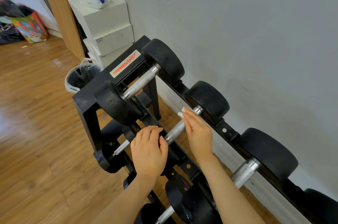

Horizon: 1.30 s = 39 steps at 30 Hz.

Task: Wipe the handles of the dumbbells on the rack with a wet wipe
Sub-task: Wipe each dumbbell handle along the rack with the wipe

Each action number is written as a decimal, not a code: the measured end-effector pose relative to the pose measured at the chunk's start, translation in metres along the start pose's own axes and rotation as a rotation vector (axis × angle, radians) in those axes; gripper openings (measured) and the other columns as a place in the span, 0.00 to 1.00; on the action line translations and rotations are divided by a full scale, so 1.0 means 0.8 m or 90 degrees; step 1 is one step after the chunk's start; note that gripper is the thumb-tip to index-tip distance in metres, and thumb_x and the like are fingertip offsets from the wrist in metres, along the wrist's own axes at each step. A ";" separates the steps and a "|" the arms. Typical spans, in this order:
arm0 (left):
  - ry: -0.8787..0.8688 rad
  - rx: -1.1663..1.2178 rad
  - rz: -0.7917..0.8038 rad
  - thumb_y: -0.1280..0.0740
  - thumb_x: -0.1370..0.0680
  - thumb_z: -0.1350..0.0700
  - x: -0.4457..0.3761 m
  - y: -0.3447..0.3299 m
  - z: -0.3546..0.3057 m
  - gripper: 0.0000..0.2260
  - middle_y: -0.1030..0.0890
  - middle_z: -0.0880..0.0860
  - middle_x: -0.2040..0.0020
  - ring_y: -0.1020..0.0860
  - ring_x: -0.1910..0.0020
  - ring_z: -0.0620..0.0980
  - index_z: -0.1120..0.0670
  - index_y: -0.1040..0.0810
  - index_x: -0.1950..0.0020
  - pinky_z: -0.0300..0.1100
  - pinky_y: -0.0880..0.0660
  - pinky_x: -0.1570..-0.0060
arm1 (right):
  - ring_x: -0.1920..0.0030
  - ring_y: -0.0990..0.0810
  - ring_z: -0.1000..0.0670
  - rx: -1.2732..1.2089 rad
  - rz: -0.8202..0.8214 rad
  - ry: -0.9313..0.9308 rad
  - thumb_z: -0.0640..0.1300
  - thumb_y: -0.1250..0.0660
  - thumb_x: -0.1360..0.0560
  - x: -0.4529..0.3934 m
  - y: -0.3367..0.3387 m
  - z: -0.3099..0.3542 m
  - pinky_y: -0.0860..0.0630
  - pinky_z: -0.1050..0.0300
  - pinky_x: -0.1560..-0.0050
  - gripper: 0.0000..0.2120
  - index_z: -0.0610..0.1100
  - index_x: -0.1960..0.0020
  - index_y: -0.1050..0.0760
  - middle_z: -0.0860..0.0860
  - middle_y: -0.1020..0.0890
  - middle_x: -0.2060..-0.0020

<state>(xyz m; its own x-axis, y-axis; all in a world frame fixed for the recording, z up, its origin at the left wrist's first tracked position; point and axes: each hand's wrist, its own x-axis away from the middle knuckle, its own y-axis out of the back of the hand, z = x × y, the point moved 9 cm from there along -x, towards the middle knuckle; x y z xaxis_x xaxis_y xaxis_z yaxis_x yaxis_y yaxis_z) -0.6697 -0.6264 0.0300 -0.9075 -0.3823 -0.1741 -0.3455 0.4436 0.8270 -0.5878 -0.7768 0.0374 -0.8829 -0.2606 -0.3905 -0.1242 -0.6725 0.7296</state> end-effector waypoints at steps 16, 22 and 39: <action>0.000 -0.005 -0.006 0.45 0.22 0.50 0.000 -0.001 0.001 0.18 0.19 0.48 0.45 0.23 0.42 0.51 0.52 0.17 0.45 0.47 0.31 0.43 | 0.46 0.18 0.50 0.033 -0.010 -0.008 0.48 0.37 0.22 -0.007 0.008 0.004 0.19 0.55 0.50 0.16 0.40 0.41 0.20 0.47 0.17 0.44; 0.001 -0.007 -0.001 0.46 0.22 0.50 0.000 -0.002 0.001 0.18 0.19 0.48 0.45 0.23 0.42 0.50 0.52 0.17 0.46 0.46 0.31 0.42 | 0.47 0.17 0.48 0.028 0.004 0.025 0.51 0.41 0.22 0.006 0.000 0.007 0.17 0.55 0.55 0.20 0.41 0.38 0.22 0.46 0.17 0.45; 0.000 0.000 0.003 0.46 0.22 0.50 -0.002 -0.002 0.000 0.18 0.19 0.48 0.45 0.23 0.42 0.51 0.52 0.17 0.45 0.49 0.28 0.44 | 0.52 0.23 0.49 0.077 -0.076 0.004 0.43 0.33 0.27 0.004 0.017 0.016 0.21 0.57 0.58 0.12 0.38 0.48 0.18 0.45 0.18 0.53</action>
<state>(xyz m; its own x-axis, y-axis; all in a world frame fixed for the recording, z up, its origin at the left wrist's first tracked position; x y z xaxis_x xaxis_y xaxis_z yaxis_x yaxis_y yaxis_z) -0.6681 -0.6265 0.0288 -0.9090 -0.3804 -0.1702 -0.3412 0.4450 0.8280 -0.5980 -0.7783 0.0533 -0.8559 -0.1878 -0.4818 -0.2826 -0.6105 0.7399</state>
